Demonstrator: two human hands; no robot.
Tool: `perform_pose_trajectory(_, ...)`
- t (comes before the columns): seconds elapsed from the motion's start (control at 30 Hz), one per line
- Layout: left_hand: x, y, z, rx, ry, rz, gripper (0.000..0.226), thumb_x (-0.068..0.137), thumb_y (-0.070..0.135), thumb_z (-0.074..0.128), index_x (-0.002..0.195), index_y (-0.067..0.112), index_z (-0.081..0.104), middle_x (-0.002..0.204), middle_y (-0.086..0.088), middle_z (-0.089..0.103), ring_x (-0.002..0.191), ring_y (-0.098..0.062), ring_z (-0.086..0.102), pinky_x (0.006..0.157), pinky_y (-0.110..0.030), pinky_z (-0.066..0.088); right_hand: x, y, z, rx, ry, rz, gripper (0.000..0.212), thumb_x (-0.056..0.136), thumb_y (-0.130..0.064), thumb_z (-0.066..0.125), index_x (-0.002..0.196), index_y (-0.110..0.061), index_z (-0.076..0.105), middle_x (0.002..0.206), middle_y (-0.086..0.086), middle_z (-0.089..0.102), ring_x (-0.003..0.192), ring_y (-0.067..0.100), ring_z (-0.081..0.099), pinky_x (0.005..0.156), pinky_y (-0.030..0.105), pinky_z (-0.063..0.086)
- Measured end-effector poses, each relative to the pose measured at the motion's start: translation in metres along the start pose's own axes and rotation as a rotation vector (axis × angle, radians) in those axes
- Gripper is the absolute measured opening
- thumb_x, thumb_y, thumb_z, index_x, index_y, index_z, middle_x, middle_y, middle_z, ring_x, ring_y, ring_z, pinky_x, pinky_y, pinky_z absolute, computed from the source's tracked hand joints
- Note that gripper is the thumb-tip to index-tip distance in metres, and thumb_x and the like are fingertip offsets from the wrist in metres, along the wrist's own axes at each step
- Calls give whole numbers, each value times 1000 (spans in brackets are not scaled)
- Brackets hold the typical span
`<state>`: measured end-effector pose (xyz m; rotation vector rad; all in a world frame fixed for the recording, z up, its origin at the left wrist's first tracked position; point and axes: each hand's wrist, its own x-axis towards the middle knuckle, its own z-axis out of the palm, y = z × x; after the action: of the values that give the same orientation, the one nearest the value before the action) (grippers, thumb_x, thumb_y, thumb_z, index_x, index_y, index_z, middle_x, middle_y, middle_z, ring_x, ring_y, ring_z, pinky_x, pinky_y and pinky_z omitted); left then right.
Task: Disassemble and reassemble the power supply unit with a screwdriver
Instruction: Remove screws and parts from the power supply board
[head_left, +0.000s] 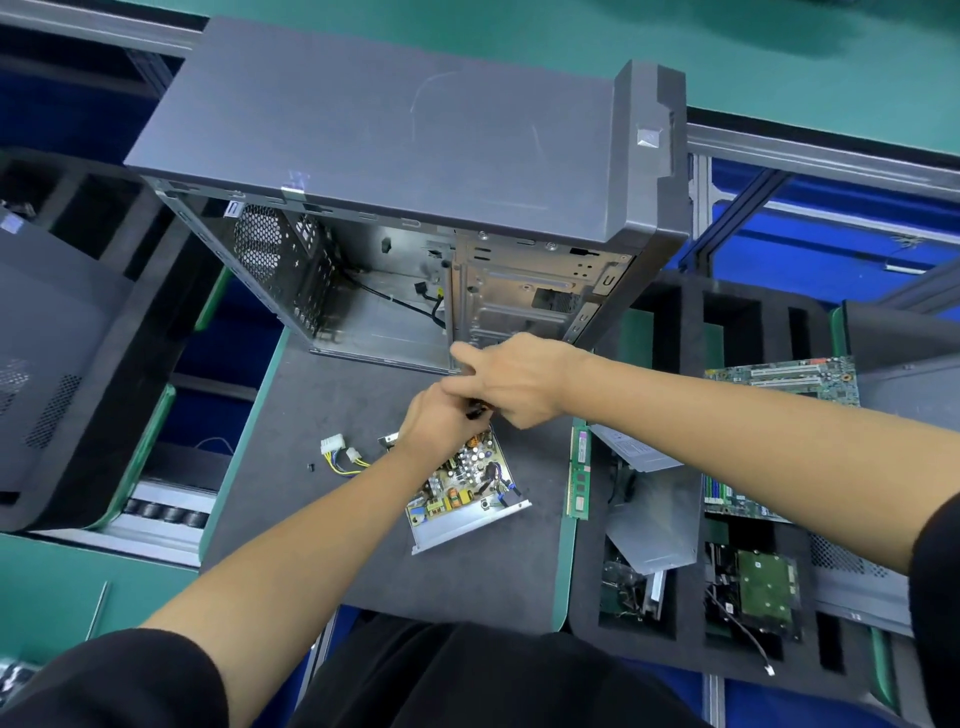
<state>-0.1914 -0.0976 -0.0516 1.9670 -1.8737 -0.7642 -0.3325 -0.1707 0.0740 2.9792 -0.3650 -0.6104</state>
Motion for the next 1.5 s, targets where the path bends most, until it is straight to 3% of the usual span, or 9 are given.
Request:
perform_pose_trajectory(0.13,-1,2,-2,-86,32,11,26,78,37,74,91,42,51,83,12,70,77,-16,66,55,-22,35,1,7,1,60,-49,-69,30,98,-21,54,126,-24,43,115,7,42,74,29,59,50,36,36)
perform_pose_trajectory(0.33,5,-3,1,23,16,43,20,83,43,74,95,29,68,90,4,74,86,-25,69,62,-27,36,4,6,10,175,-71,151,29,98,-31,47,124,-19,42,103,9,66,81,34,63,57,37,39)
perform_pose_trajectory(0.5,2,-2,0,-42,44,25,24,82,39,78,100,28,67,94,2,75,91,-24,69,65,-26,39,5,8,0,184,-64,-7,47,89,-14,57,124,-25,30,111,9,37,55,23,44,45,36,29)
perform_pose_trajectory(0.7,0,-1,-2,-85,34,-30,21,80,43,78,82,28,64,81,3,73,79,-21,67,55,-24,35,12,8,-1,120,-67,-2,25,100,-28,50,123,-17,52,107,11,60,78,33,61,57,36,33)
perform_pose_trajectory(0.83,3,-1,-1,-14,-7,-24,23,83,38,75,76,18,65,78,-10,70,79,-34,69,58,-28,36,13,1,0,101,-80,103,36,98,-35,49,129,-19,39,111,13,62,79,35,65,52,35,30)
perform_pose_trajectory(1.0,1,5,-5,-133,15,-82,18,80,37,81,84,30,66,67,24,51,82,-20,66,59,-24,34,6,12,-13,56,-46,-105,39,92,-12,57,127,-22,43,113,9,38,58,24,43,45,34,24)
perform_pose_trajectory(1.2,2,4,-6,-22,-33,-75,26,84,43,76,81,19,66,82,-8,72,83,-29,69,61,-28,38,10,3,-10,-3,-110,67,31,104,-37,41,124,-16,53,106,8,66,80,32,63,57,36,33)
perform_pose_trajectory(1.37,2,7,-7,4,-12,-48,30,86,38,74,104,14,72,96,-10,73,93,-31,68,65,-28,39,6,10,-11,79,-42,-45,47,90,-27,59,129,-23,34,115,9,37,62,24,44,46,35,27)
perform_pose_trajectory(1.5,0,7,-7,-62,-3,-90,24,84,38,77,97,18,73,92,-4,75,93,-27,69,65,-29,40,7,15,-13,2,-37,-113,32,94,-16,58,122,-23,44,111,6,45,60,26,47,45,33,23)
